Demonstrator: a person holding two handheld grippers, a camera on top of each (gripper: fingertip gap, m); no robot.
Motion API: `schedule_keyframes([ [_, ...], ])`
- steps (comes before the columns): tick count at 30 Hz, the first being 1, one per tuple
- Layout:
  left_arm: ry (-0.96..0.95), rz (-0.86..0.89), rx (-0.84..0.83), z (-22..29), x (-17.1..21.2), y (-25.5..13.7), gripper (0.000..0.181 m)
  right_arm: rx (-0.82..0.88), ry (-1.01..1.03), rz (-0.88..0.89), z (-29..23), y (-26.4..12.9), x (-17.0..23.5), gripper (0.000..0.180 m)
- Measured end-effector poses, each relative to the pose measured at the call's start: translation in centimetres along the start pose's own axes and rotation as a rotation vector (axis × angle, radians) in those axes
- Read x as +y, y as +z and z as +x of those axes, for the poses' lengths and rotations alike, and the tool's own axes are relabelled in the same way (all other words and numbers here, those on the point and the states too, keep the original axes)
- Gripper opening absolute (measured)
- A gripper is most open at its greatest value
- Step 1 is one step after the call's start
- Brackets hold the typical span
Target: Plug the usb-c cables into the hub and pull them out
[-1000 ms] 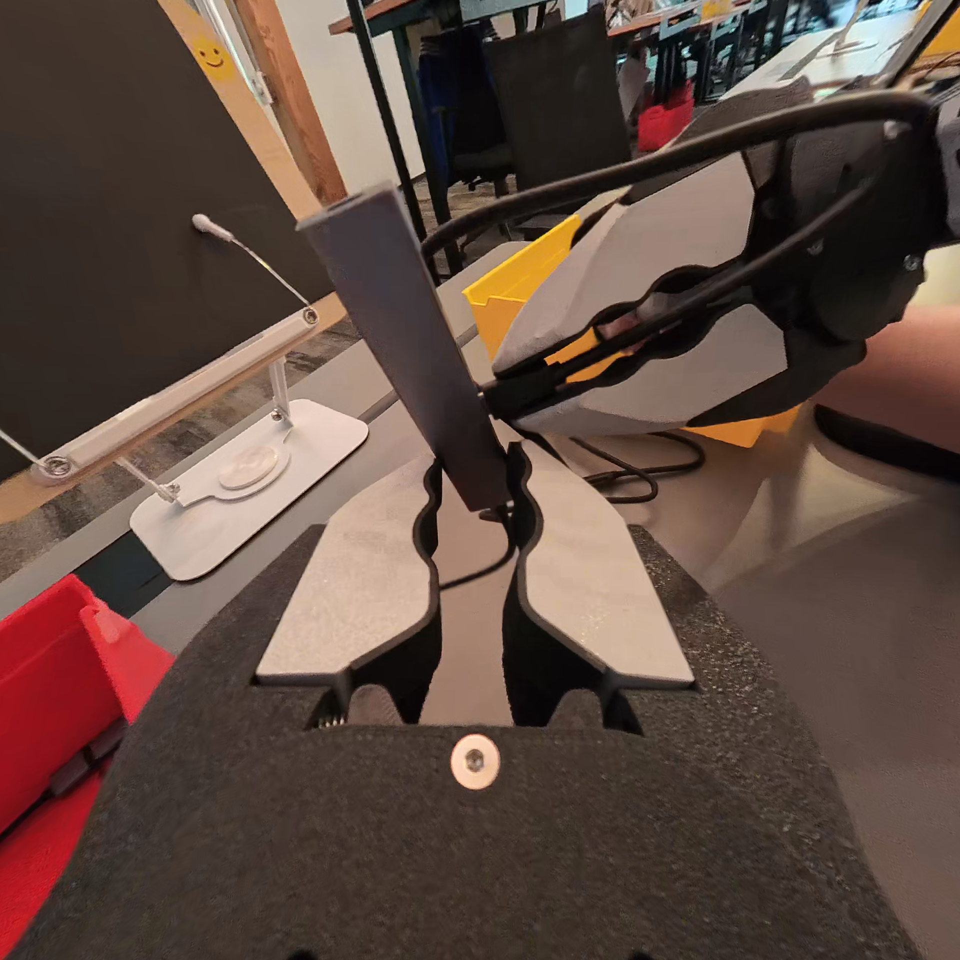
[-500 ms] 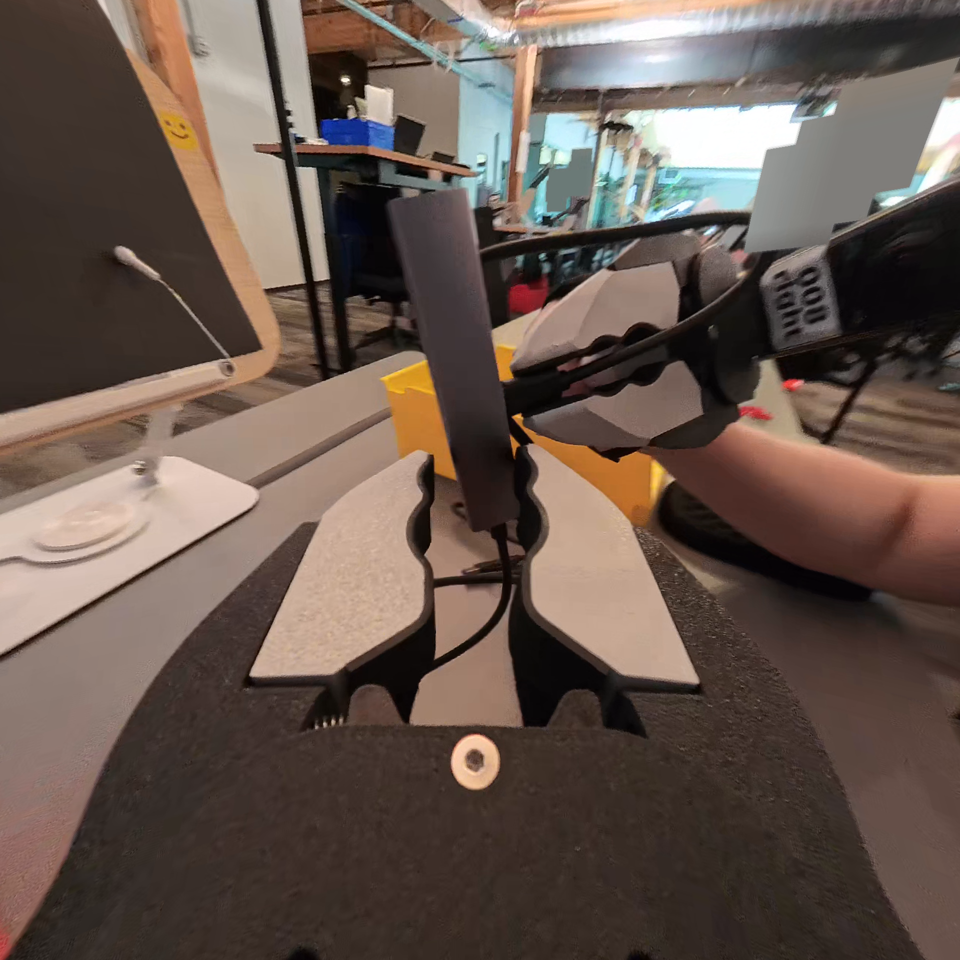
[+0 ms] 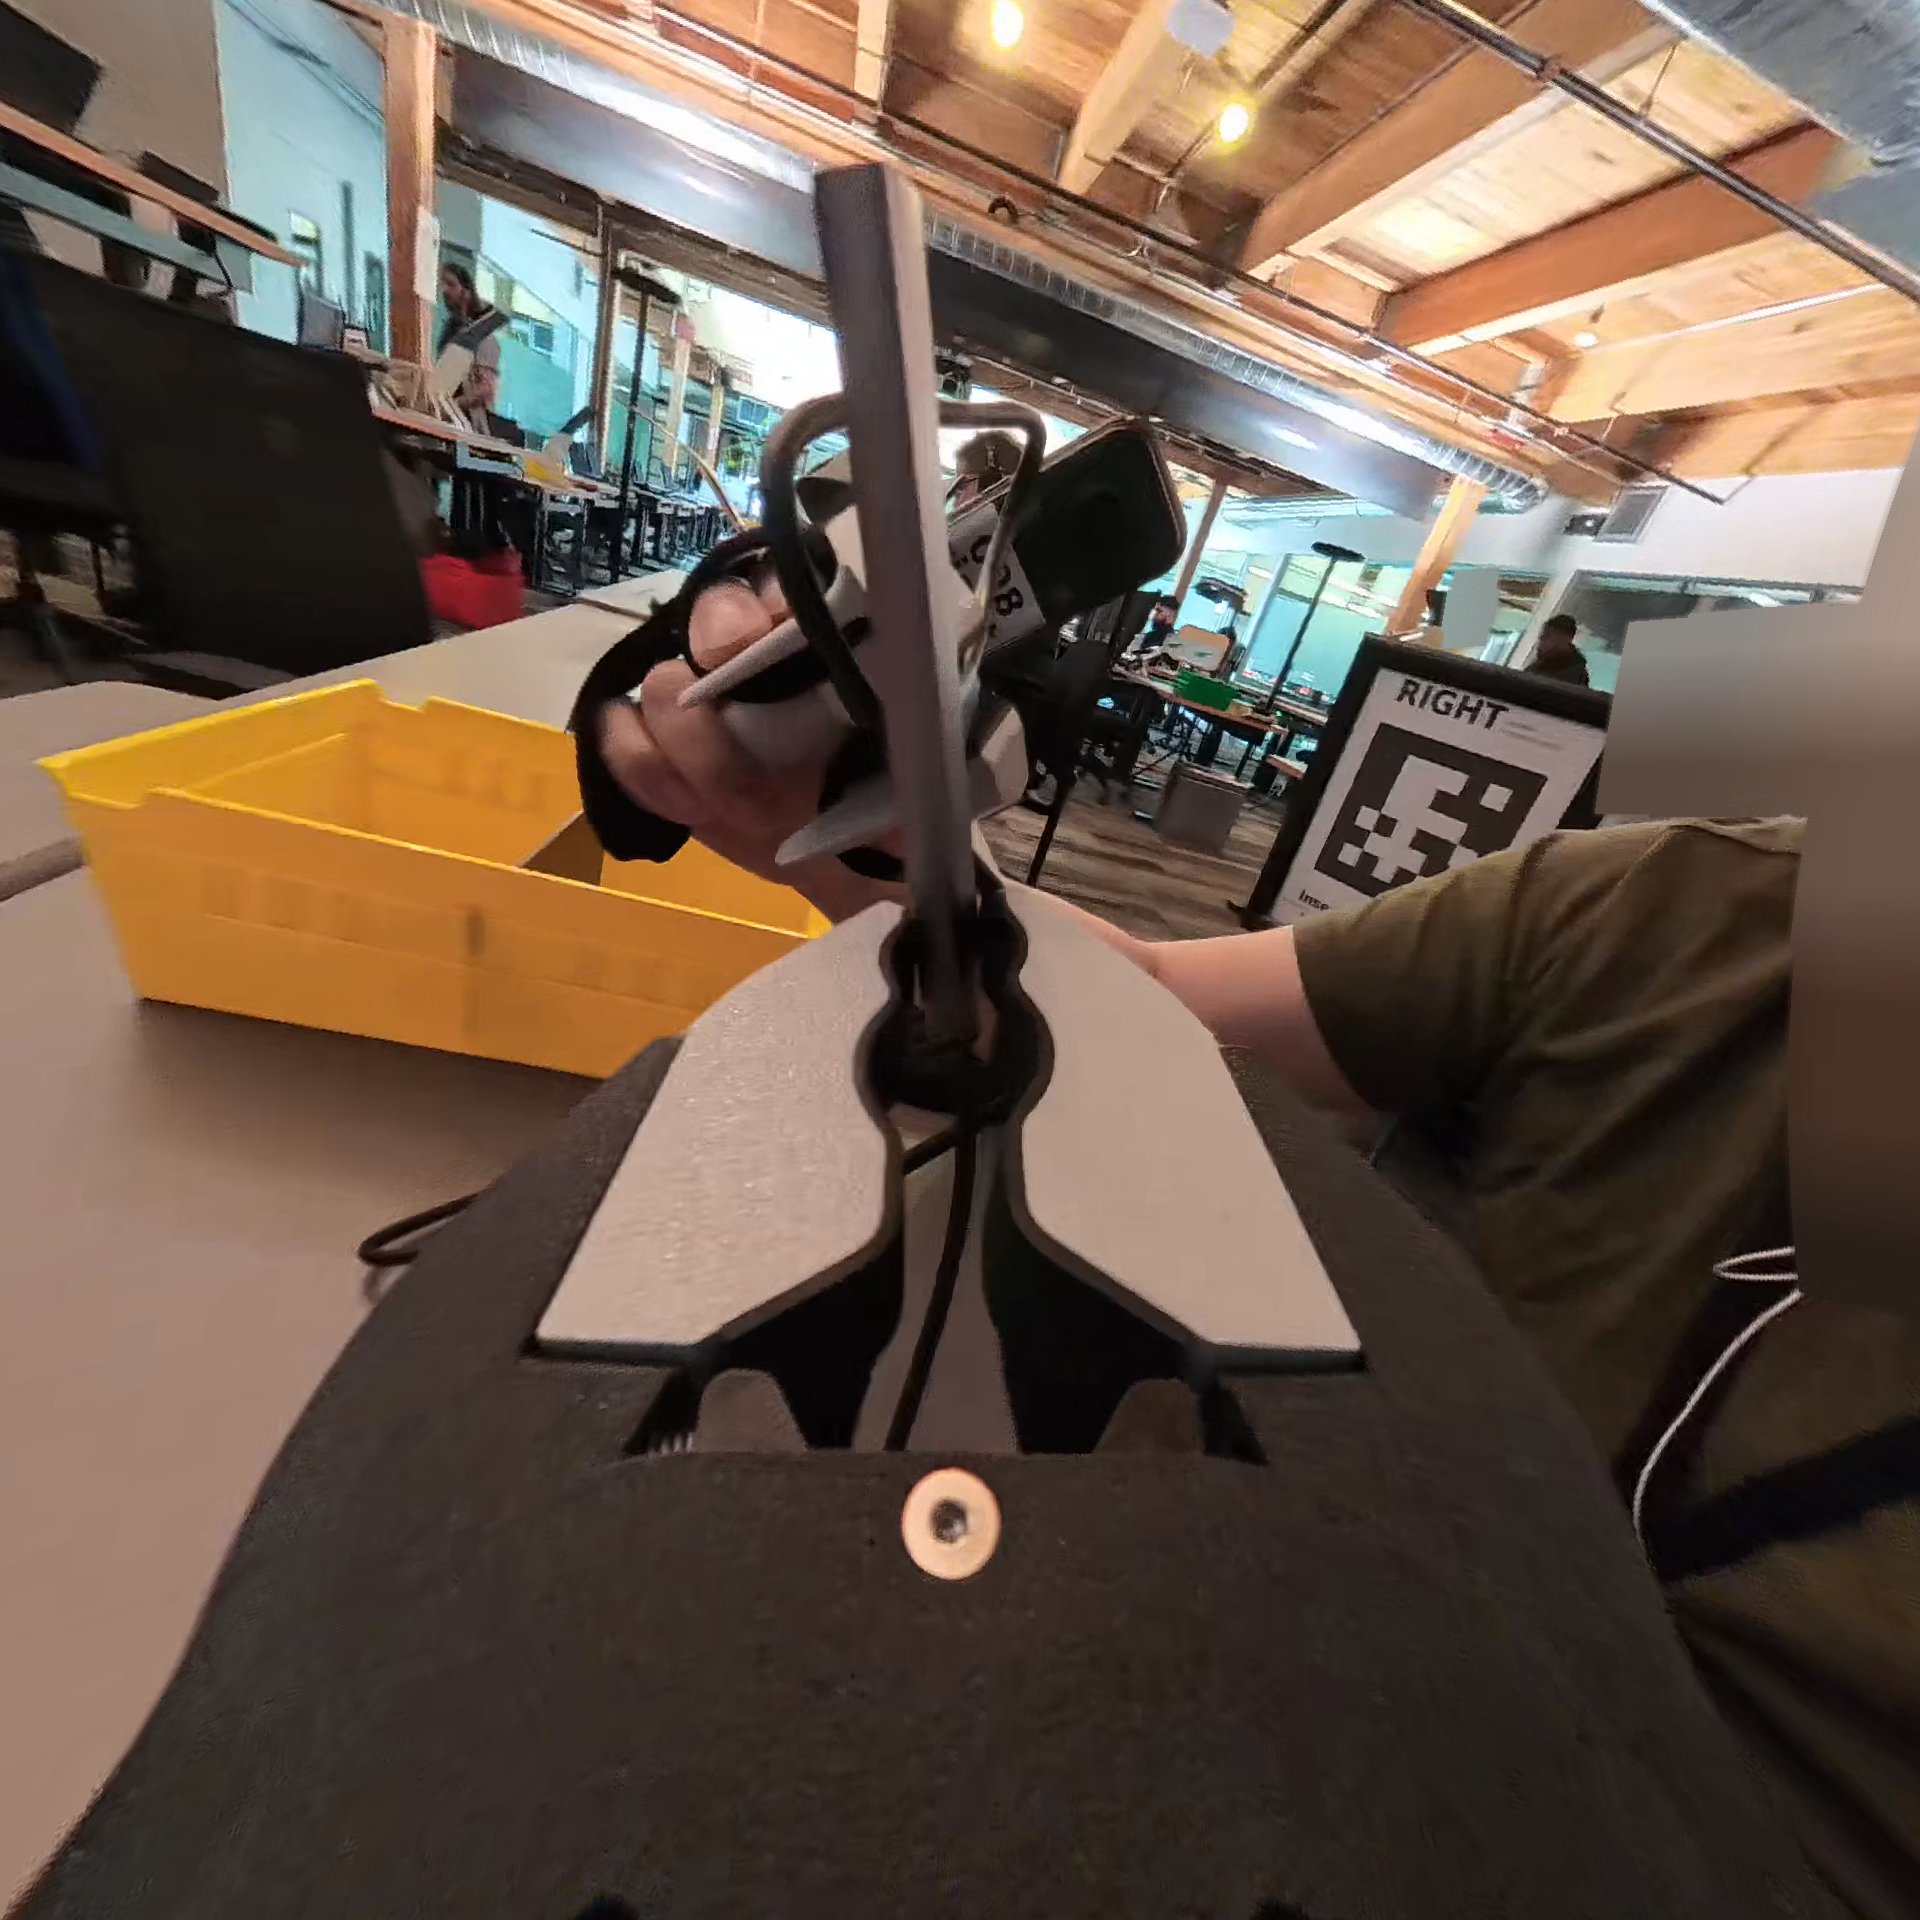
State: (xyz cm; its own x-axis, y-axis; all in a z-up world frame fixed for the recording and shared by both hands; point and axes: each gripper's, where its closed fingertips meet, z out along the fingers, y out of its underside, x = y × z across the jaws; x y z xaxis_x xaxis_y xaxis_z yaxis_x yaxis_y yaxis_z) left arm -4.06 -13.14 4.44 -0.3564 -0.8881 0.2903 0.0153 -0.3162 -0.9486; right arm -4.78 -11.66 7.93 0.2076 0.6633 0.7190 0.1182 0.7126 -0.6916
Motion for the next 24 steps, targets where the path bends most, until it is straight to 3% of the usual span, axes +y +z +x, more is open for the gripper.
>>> schedule_keyframes([
  [8,-0.222,-0.036,0.092,0.1,0.4,-0.1,0.009,-0.003,-0.033,-0.053,-0.3,0.1,0.4,0.014],
  [12,-0.136,-0.052,0.038,-0.4,0.7,-0.2,0.009,-0.036,0.004,-0.097,-0.4,0.1,0.6,0.015],
  [17,-0.055,0.08,0.006,-0.2,-1.5,-1.1,0.012,-0.089,-0.022,-0.103,-1.5,0.7,0.4,0.014],
  [24,-0.176,0.072,0.078,-0.2,-1.2,-1.3,0.009,-0.087,-0.047,-0.129,-1.7,0.7,0.8,0.014],
])
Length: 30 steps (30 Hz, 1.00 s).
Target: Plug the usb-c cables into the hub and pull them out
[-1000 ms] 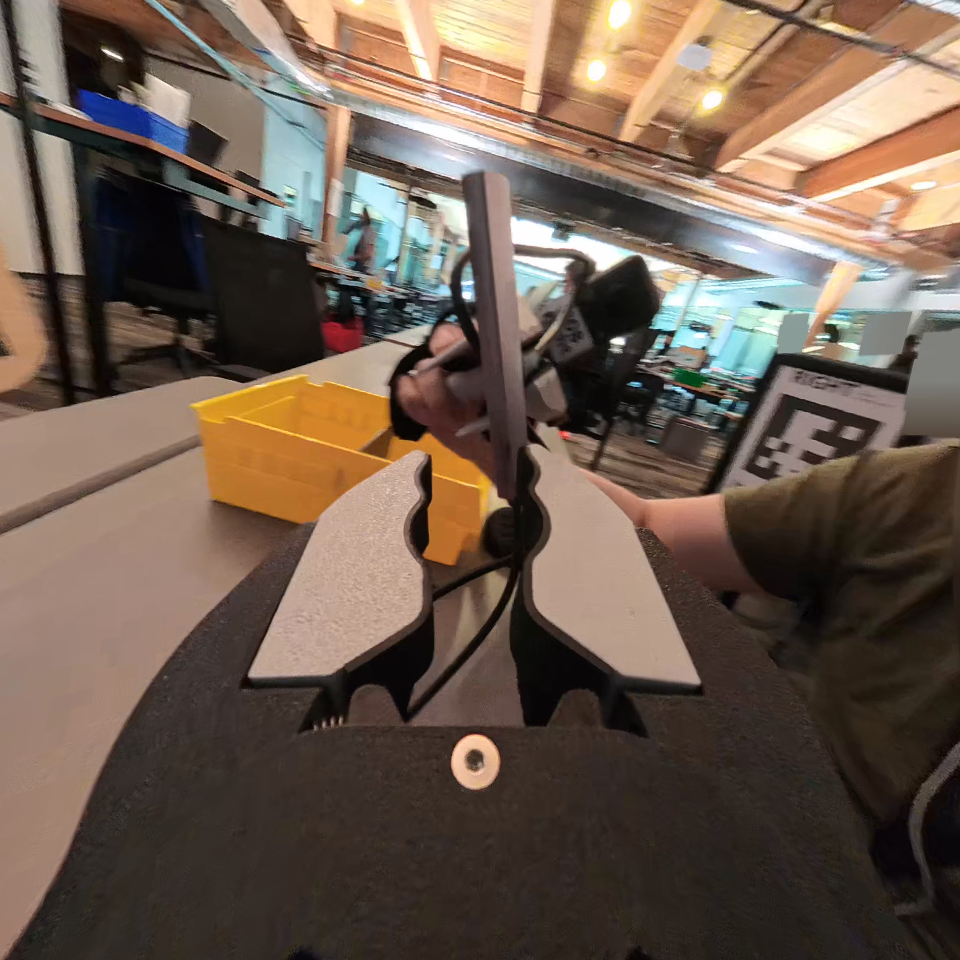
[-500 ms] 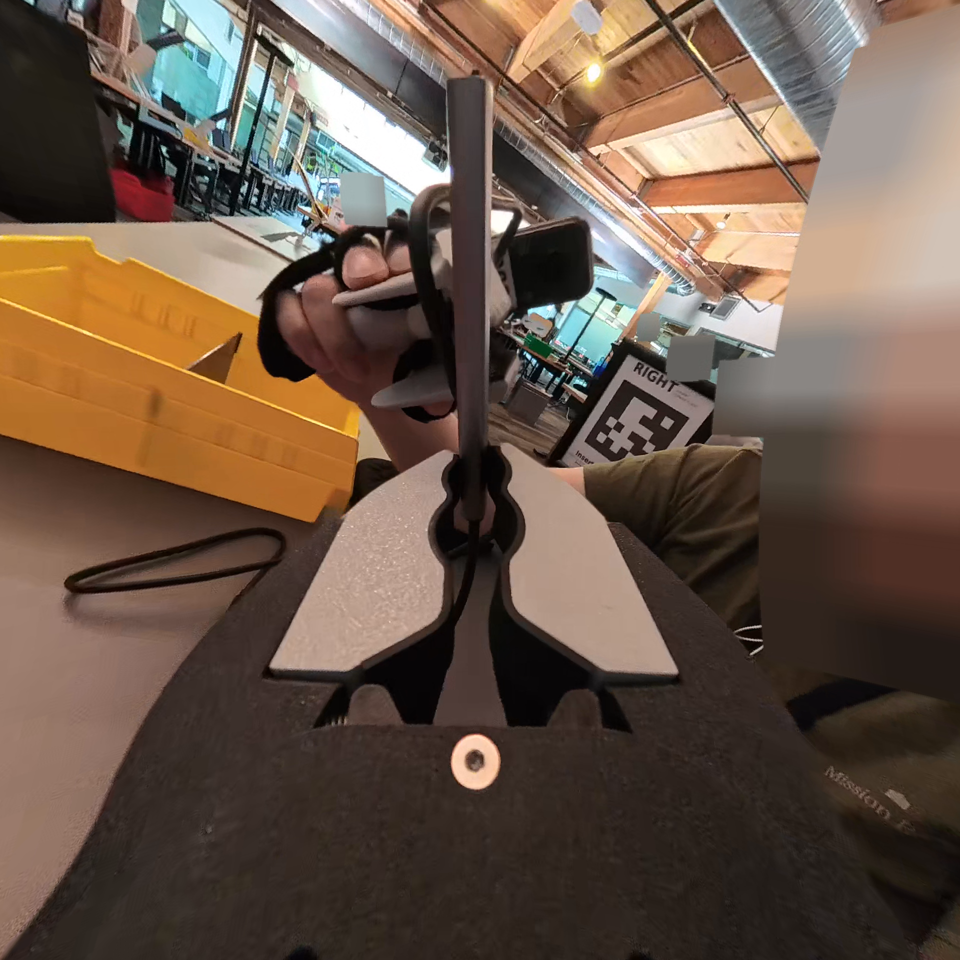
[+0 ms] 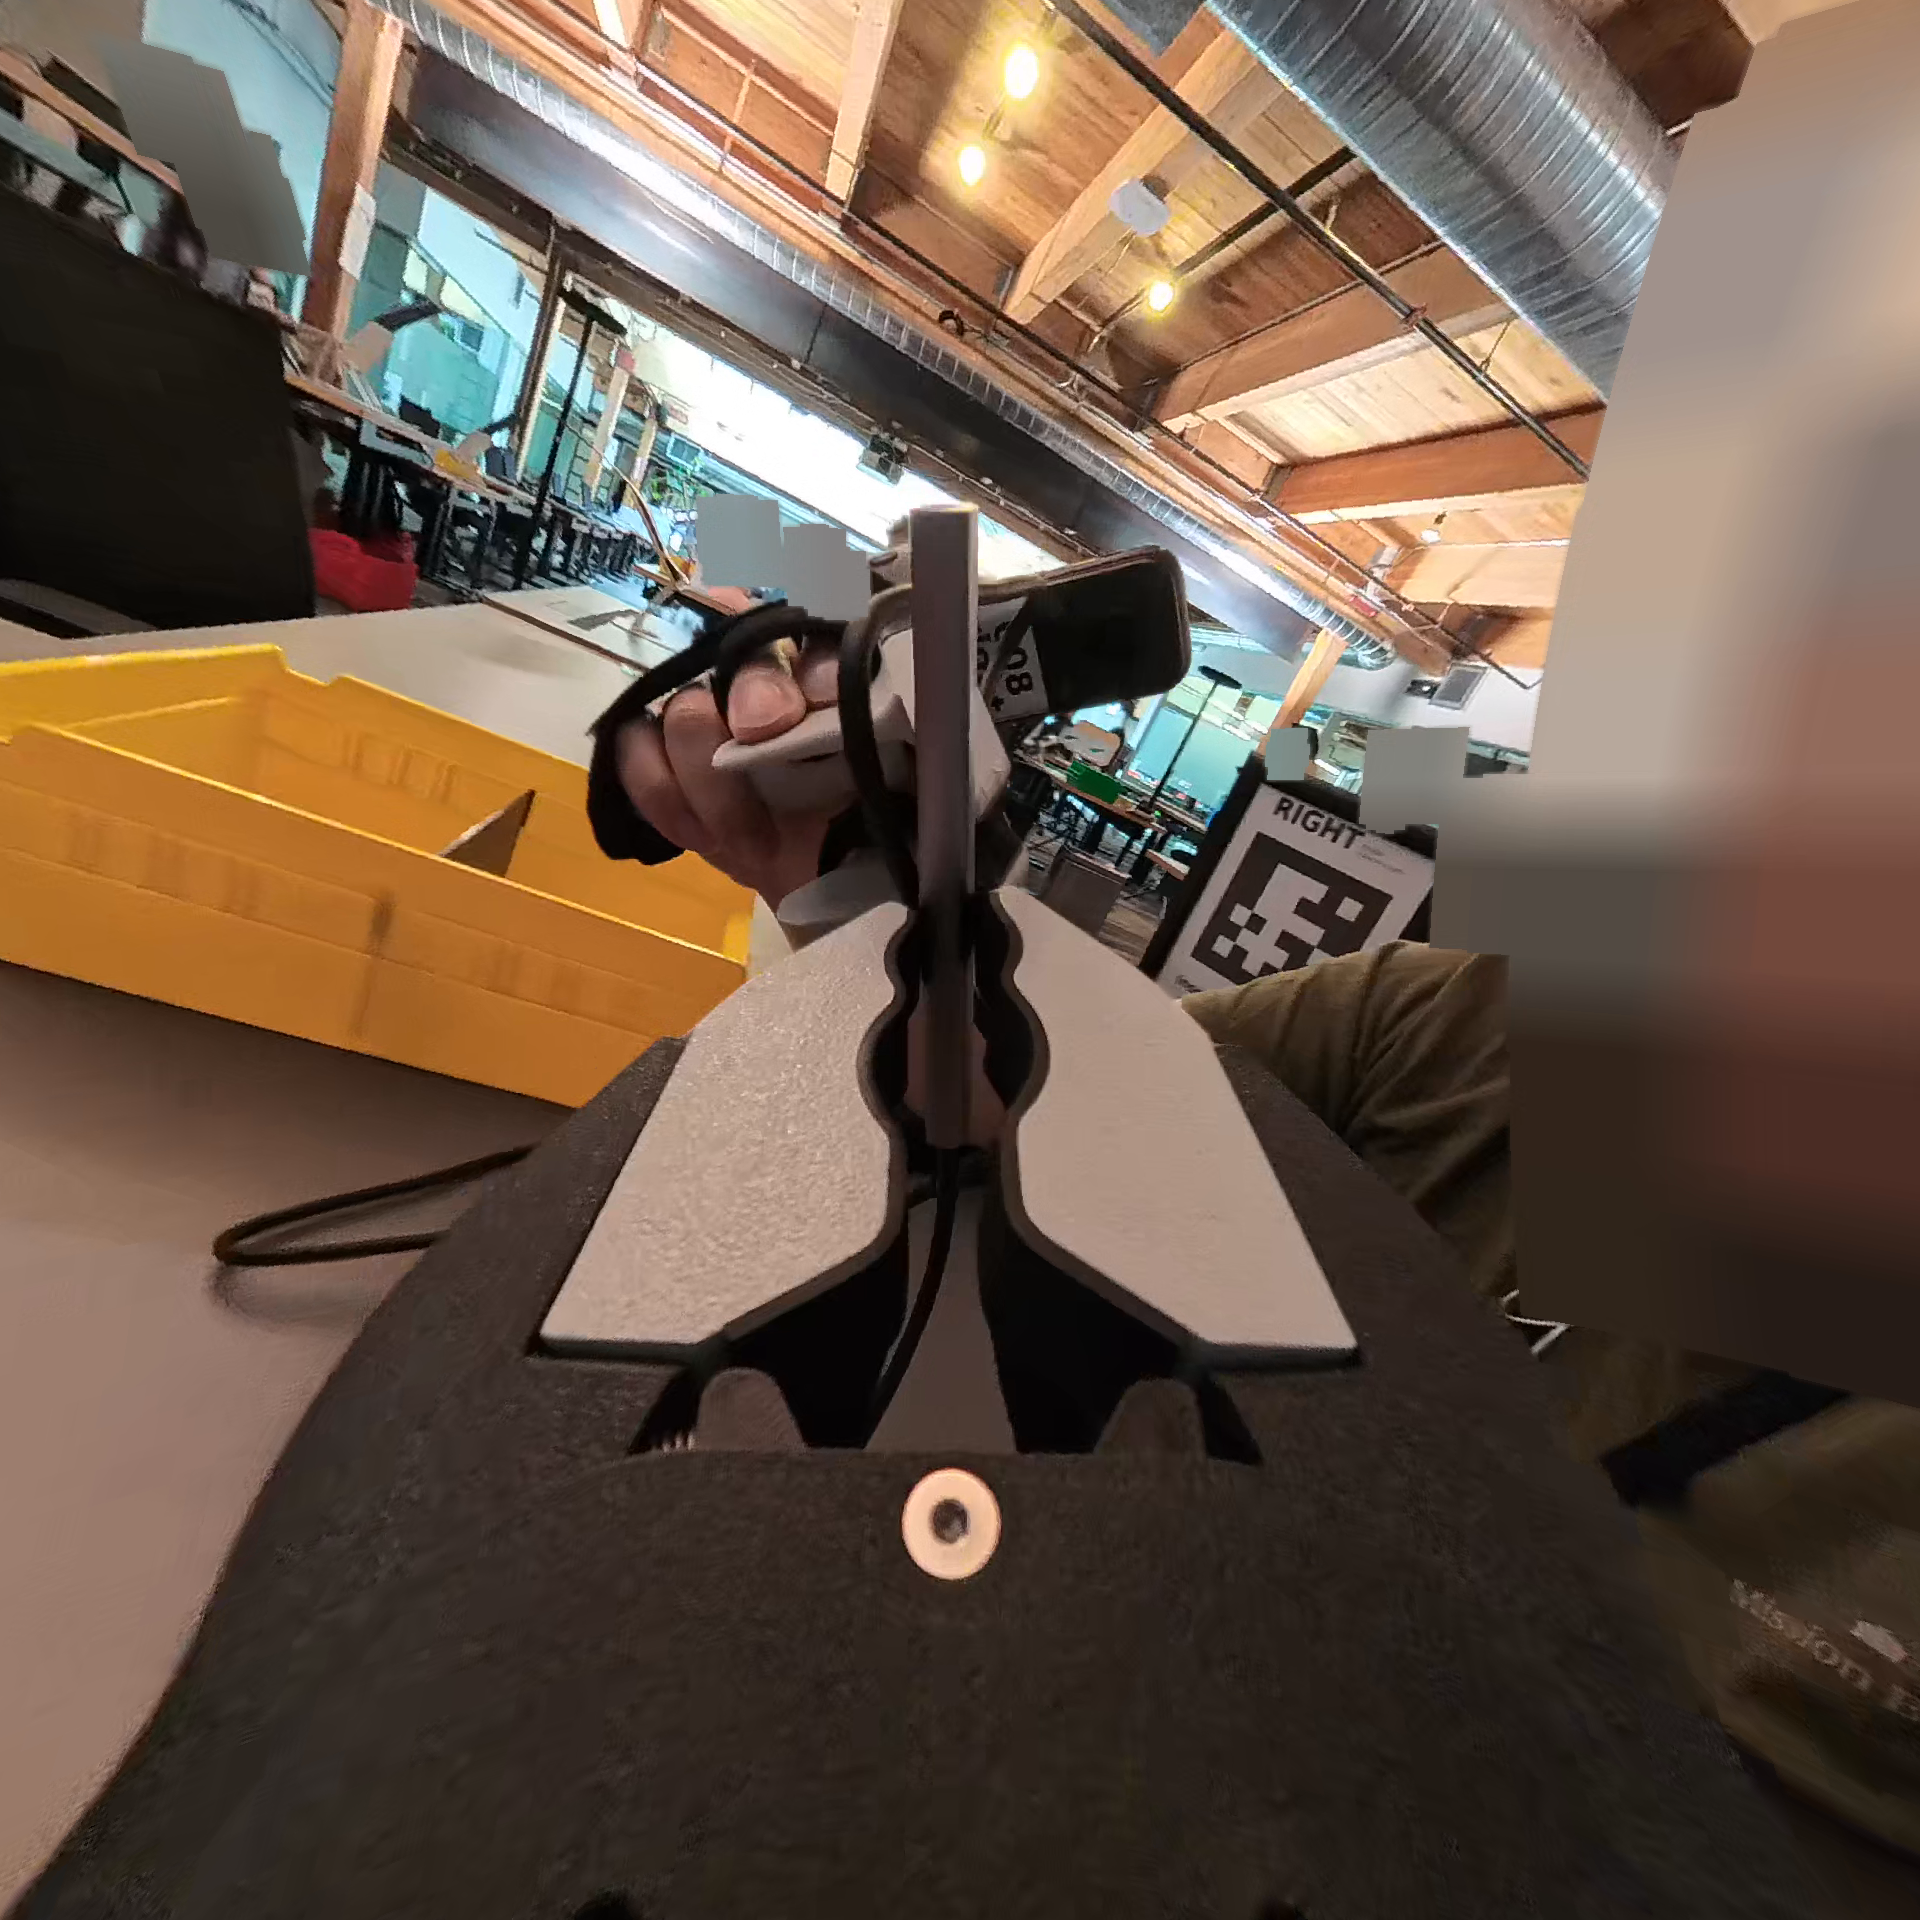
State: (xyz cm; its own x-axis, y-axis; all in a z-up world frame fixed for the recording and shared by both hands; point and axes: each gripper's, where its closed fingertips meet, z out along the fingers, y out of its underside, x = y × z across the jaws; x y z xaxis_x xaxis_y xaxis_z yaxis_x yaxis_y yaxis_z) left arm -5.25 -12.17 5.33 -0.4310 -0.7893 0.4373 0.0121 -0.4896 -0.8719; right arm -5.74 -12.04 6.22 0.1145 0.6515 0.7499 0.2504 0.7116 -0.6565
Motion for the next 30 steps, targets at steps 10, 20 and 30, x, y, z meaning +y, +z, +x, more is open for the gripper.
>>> schedule_keyframes([
  [10,-0.08,-0.011,0.015,-0.2,0.2,-0.2,0.009,-0.002,-0.051,-0.062,-0.3,0.2,0.5,0.015],
  [20,-0.131,-0.022,0.019,-0.4,0.5,-0.2,0.009,-0.017,-0.105,-0.161,-0.6,0.1,1.1,0.016],
  [30,-0.129,-0.041,-0.029,-1.1,0.8,-0.4,0.009,-0.033,-0.047,-0.203,-0.6,0.1,2.1,0.016],
])
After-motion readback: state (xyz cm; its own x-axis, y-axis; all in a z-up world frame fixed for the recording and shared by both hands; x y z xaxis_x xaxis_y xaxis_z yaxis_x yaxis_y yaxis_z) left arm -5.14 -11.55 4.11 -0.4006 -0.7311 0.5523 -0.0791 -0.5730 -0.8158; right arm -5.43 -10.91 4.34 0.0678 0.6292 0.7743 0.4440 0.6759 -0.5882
